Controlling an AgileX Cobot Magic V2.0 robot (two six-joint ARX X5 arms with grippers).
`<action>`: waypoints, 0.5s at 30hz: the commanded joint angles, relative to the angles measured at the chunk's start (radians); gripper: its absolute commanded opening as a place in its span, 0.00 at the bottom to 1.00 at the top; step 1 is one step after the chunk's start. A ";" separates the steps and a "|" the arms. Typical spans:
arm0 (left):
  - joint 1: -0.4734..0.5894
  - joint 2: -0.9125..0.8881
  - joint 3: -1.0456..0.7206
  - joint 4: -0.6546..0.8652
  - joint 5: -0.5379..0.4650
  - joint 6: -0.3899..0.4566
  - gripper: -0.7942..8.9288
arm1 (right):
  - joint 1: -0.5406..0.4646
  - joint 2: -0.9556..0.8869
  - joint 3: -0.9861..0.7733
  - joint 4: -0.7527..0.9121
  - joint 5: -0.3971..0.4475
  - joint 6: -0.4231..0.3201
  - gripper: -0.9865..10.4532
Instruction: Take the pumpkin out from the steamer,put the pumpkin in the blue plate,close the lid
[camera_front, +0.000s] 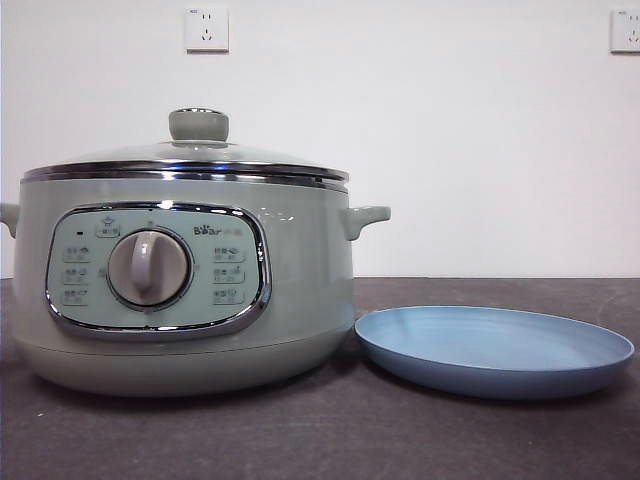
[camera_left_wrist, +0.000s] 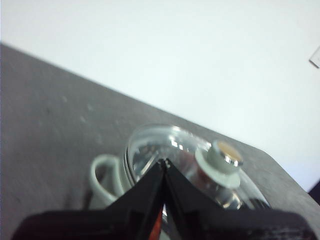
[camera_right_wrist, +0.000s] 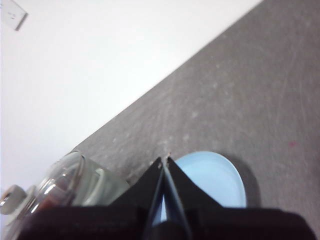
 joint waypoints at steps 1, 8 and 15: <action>0.003 0.042 0.063 -0.023 -0.010 0.069 0.07 | 0.001 0.034 0.069 0.002 -0.001 -0.060 0.08; 0.003 0.239 0.230 -0.071 -0.004 0.175 0.07 | 0.001 0.146 0.235 0.002 -0.002 -0.157 0.08; 0.003 0.446 0.414 -0.152 0.019 0.332 0.08 | 0.001 0.304 0.418 -0.044 -0.003 -0.322 0.09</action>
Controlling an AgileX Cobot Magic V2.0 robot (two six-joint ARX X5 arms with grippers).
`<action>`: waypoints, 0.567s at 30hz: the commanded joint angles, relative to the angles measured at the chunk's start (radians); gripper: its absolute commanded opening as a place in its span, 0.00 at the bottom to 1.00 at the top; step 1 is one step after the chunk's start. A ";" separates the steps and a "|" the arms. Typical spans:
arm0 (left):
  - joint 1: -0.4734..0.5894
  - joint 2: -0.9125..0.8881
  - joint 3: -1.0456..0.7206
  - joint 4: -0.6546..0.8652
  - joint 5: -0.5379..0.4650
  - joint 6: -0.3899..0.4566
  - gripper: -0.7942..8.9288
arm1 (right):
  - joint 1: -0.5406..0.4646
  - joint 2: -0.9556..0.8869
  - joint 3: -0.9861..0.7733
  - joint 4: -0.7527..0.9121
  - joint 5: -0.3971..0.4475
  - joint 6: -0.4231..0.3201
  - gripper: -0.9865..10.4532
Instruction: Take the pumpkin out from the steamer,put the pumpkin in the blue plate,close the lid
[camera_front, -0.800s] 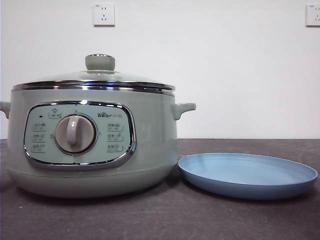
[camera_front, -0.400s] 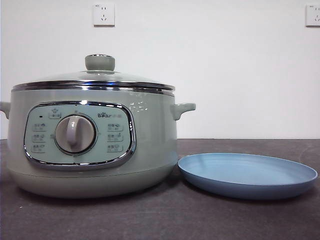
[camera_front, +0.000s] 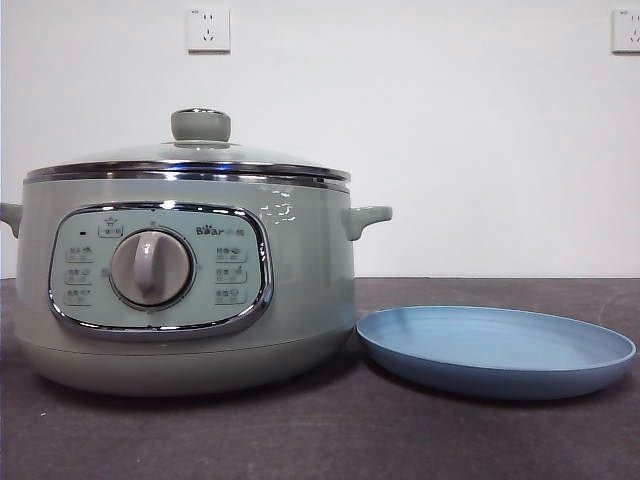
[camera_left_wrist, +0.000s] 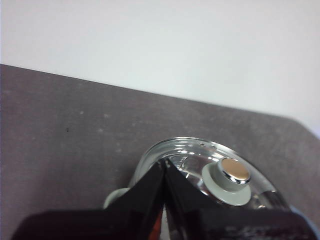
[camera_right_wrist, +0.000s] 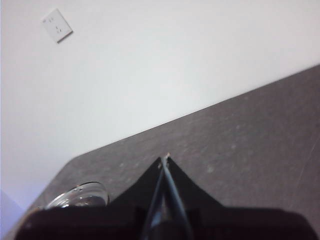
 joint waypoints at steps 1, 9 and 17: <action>0.003 0.073 0.067 -0.029 0.026 0.105 0.08 | 0.001 0.067 0.080 -0.030 -0.004 -0.123 0.09; 0.002 0.237 0.216 -0.055 0.192 0.123 0.10 | 0.002 0.287 0.305 -0.180 -0.119 -0.299 0.19; 0.001 0.286 0.264 -0.081 0.229 0.114 0.51 | 0.013 0.417 0.391 -0.245 -0.132 -0.307 0.52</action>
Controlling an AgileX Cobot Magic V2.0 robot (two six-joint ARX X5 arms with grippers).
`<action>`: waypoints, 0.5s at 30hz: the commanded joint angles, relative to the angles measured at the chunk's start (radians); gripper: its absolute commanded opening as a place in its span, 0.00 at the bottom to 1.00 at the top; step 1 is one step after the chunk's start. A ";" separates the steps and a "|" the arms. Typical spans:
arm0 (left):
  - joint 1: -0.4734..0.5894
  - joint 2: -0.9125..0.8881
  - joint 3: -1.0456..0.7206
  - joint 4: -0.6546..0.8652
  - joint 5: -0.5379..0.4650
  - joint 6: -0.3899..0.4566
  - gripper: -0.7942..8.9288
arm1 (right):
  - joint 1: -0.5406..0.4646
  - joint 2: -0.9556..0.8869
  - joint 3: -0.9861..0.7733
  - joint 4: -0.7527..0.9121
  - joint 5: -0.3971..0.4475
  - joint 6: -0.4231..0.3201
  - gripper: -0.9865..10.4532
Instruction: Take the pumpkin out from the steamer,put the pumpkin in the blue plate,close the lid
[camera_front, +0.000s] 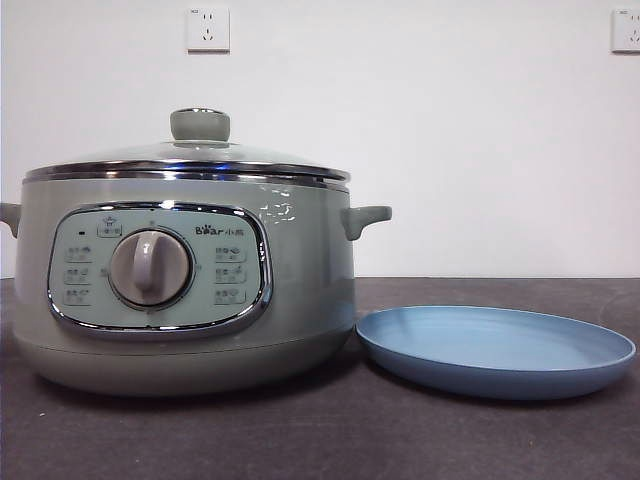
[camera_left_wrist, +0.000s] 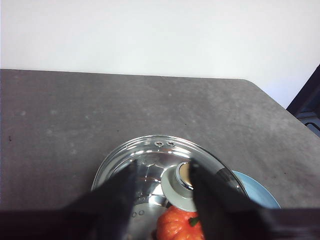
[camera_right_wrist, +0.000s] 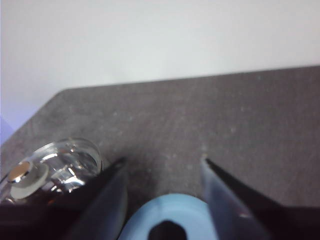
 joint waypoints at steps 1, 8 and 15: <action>0.000 0.004 0.003 -0.005 0.005 0.003 0.51 | 0.012 0.023 0.006 -0.009 -0.002 -0.015 0.53; -0.083 0.108 0.051 -0.005 -0.002 0.014 0.51 | 0.067 0.060 0.006 -0.021 -0.002 -0.014 0.53; -0.266 0.283 0.163 -0.040 -0.134 0.075 0.51 | 0.097 0.071 0.006 -0.027 -0.001 -0.014 0.53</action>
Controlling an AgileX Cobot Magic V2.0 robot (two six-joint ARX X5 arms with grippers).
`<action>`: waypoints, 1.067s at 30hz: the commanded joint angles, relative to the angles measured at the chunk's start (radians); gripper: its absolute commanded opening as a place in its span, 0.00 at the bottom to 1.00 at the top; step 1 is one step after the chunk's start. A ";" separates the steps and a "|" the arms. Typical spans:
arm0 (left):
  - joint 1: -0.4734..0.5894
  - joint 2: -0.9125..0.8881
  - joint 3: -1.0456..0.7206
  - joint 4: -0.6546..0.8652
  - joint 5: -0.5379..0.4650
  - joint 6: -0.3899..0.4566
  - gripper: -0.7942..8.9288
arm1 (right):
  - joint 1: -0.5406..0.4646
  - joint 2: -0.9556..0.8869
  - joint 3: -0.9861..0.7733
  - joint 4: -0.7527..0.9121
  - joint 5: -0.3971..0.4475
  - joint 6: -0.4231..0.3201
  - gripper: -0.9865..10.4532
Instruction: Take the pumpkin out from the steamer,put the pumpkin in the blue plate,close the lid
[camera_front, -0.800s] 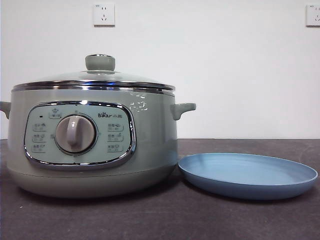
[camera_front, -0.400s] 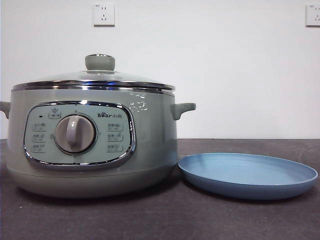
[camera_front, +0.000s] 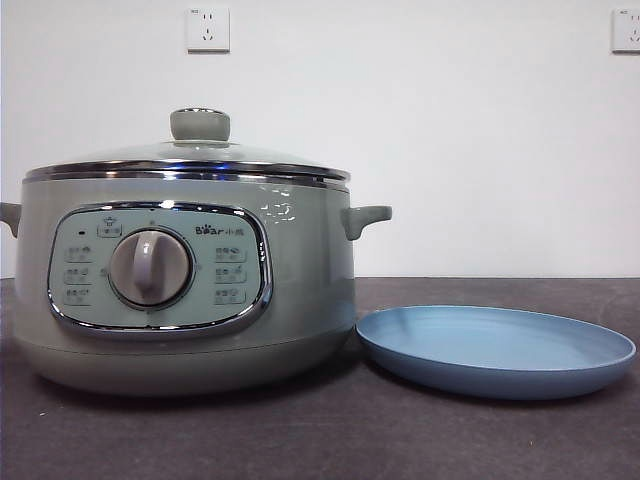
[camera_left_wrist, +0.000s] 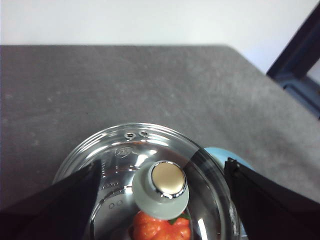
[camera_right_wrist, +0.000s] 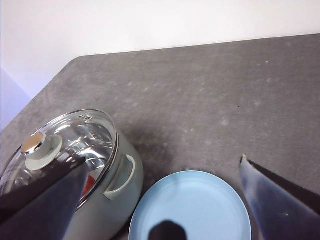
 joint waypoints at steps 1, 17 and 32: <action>-0.080 0.065 0.039 -0.021 -0.075 0.064 0.51 | 0.006 0.001 0.003 0.000 -0.001 -0.008 0.53; -0.293 0.351 0.095 -0.033 -0.314 0.148 0.51 | 0.009 0.001 0.003 -0.035 -0.001 -0.009 0.53; -0.298 0.401 0.095 -0.048 -0.313 0.170 0.49 | 0.009 0.001 0.003 -0.042 0.000 -0.009 0.53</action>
